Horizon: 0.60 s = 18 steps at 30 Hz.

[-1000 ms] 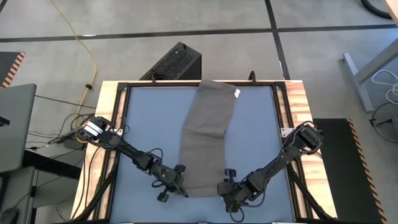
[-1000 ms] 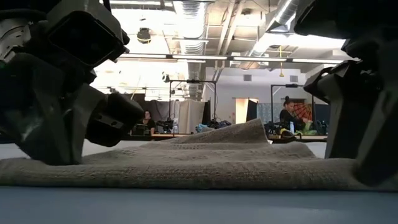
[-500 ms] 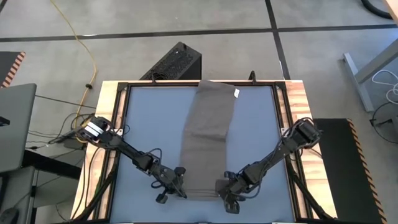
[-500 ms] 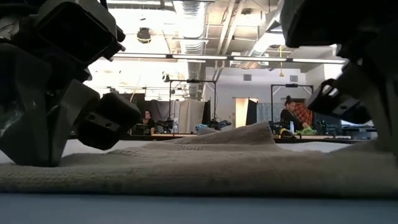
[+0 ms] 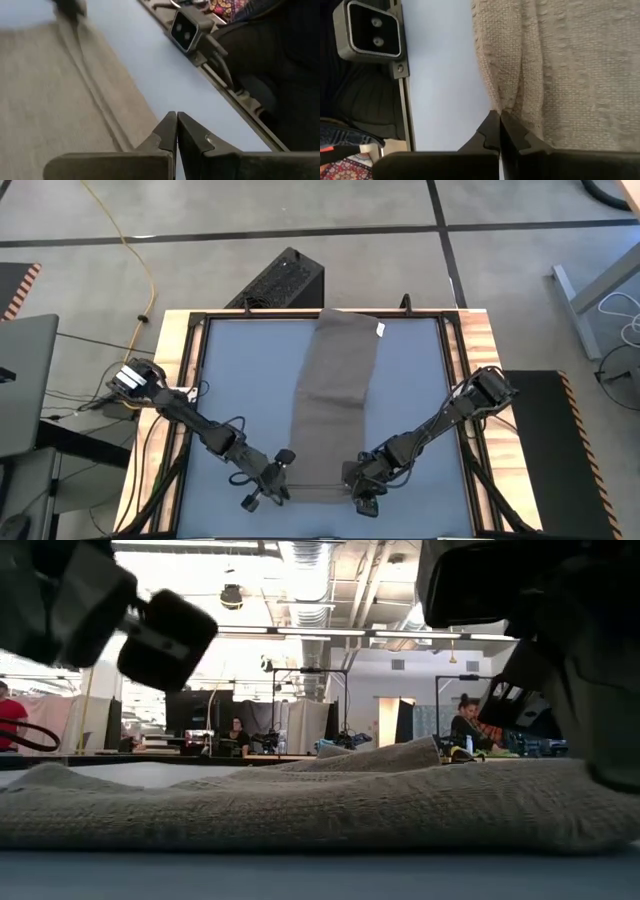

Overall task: Roll towel
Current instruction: Roll the gray towel

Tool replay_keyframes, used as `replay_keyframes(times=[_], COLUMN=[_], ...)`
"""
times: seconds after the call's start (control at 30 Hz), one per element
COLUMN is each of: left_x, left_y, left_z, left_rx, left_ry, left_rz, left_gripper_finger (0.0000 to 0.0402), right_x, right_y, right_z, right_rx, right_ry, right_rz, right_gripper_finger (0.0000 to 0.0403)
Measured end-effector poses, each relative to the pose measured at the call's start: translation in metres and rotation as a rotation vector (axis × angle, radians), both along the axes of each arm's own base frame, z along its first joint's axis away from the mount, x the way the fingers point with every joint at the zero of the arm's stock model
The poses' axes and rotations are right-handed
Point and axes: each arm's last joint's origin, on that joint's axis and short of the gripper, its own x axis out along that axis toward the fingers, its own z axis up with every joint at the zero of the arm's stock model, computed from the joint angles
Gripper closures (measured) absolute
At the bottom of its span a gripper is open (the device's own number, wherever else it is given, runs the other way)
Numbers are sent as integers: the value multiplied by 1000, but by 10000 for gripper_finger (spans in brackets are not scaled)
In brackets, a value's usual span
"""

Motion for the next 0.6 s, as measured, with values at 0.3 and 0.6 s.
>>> replay_keyframes(times=[0.3,0.6], left_x=[-12,-7], left_y=[-19,-23], left_z=[-4,-34], left_rx=[128,146], left_ry=[-82,-21], left_rz=[-49,-43], left_gripper_finger=[356,251], right_x=[1,1], right_y=[-1,-1], right_z=[1,1], right_rx=[20,24], right_ry=[10,12], right_rz=[-21,-28], right_gripper_finger=[387,386])
